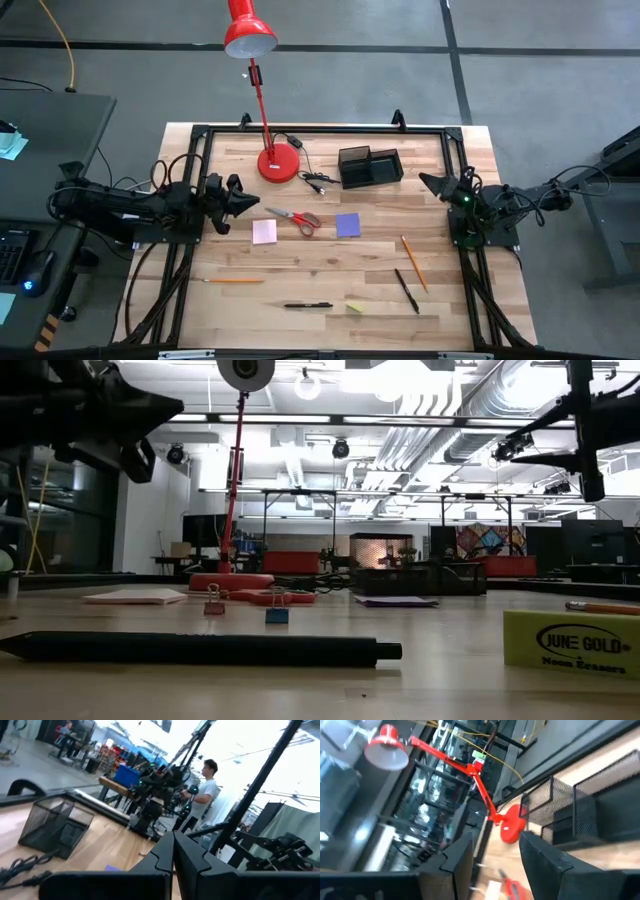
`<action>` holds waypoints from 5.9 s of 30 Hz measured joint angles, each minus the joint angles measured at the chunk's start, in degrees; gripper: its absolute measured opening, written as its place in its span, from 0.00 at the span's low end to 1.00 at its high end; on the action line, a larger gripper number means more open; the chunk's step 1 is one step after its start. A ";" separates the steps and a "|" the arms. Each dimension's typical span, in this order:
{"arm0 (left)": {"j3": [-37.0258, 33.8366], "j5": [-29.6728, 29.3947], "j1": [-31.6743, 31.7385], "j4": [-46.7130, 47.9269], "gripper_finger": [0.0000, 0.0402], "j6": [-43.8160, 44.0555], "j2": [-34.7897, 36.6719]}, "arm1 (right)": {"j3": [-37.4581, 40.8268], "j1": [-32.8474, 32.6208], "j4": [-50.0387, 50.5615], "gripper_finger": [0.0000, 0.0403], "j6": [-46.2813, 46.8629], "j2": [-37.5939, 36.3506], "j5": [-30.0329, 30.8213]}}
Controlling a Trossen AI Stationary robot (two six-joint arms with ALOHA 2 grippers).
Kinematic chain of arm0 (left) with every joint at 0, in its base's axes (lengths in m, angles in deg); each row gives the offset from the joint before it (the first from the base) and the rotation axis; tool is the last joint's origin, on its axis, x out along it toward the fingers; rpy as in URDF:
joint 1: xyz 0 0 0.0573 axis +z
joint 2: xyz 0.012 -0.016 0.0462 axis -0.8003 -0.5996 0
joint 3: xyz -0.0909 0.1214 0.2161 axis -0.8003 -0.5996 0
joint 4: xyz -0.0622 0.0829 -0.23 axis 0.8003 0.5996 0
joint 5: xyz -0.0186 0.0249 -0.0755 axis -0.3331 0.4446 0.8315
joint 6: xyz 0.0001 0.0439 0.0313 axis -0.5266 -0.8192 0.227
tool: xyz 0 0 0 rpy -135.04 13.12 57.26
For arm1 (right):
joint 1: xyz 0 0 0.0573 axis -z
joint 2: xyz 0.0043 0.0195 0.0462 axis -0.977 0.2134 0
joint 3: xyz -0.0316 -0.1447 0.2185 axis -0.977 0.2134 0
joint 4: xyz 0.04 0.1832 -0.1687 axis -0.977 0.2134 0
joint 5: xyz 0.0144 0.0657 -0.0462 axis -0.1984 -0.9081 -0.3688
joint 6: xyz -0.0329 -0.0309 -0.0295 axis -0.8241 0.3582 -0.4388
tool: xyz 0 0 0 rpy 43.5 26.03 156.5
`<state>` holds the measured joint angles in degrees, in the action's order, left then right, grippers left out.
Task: Pick and place office supplies into organizer
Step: Put the light green eraser into the black desk organizer
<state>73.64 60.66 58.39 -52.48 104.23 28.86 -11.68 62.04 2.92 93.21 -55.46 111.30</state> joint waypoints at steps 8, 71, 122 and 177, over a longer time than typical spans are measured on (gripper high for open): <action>0.00 -2.77 0.00 0.32 0.00 0.84 -0.04 | 0.00 0.00 0.65 0.38 4.89 1.08 -0.18; 0.00 -11.38 0.00 13.70 0.00 1.56 -0.04 | -58.30 -20.14 15.97 0.57 3.16 101.42 -41.67; 0.00 -1.94 0.02 18.27 0.00 3.92 -0.02 | -64.63 -19.67 15.20 0.52 5.13 114.66 -43.07; 0.02 1.34 0.02 20.82 0.00 3.89 -0.04 | -64.59 -3.80 19.57 0.02 -2.34 110.10 -43.96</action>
<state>73.66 62.00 58.41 -31.66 108.12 28.82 -76.26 58.23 22.49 90.87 54.64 67.34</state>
